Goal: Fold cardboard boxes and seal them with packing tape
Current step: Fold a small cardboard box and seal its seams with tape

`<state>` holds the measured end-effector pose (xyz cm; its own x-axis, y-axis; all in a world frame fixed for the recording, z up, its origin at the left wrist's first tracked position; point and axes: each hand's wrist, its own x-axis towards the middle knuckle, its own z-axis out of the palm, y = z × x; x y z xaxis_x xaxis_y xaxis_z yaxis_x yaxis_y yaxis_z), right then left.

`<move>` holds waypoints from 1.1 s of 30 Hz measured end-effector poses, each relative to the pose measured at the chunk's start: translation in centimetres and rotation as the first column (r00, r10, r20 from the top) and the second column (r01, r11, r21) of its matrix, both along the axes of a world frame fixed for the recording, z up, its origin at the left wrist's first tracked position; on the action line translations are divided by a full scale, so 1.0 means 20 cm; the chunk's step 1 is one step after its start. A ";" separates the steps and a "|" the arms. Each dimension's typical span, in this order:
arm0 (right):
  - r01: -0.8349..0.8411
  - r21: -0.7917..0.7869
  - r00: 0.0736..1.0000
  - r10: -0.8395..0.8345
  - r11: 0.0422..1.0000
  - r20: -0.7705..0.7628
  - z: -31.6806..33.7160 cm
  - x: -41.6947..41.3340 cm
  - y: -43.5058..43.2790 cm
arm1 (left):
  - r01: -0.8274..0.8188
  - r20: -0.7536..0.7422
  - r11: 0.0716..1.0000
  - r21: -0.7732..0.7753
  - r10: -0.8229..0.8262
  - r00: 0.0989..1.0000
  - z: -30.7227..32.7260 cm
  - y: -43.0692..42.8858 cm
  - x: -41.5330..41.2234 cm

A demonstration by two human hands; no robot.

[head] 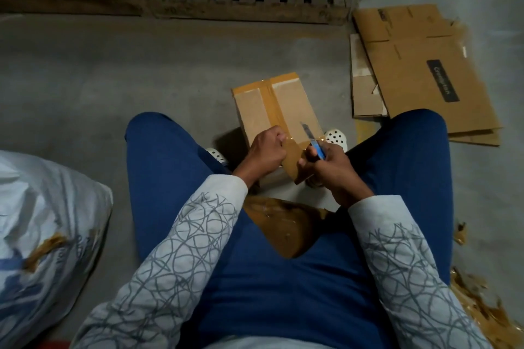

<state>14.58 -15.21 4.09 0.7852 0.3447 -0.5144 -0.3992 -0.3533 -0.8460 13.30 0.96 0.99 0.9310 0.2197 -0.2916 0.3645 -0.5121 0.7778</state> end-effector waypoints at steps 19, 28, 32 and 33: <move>-0.160 -0.021 0.986 0.161 0.987 0.040 0.00 0.03 -0.09 | -0.272 -0.131 0.745 -0.609 0.244 0.961 -0.03 0.12 -0.03; -0.143 -0.032 0.988 0.144 0.989 0.054 -0.01 0.05 -0.12 | -0.250 -0.194 0.519 -0.818 0.161 0.968 0.04 0.20 -0.05; -0.155 -0.034 0.985 0.157 0.987 0.073 -0.01 0.05 -0.13 | -0.181 -0.135 0.589 -0.787 0.122 0.983 0.04 0.20 -0.04; -0.164 -0.032 0.983 0.166 0.986 0.083 -0.01 0.05 -0.13 | -0.174 -0.115 0.645 -0.745 0.133 0.985 0.04 0.19 -0.05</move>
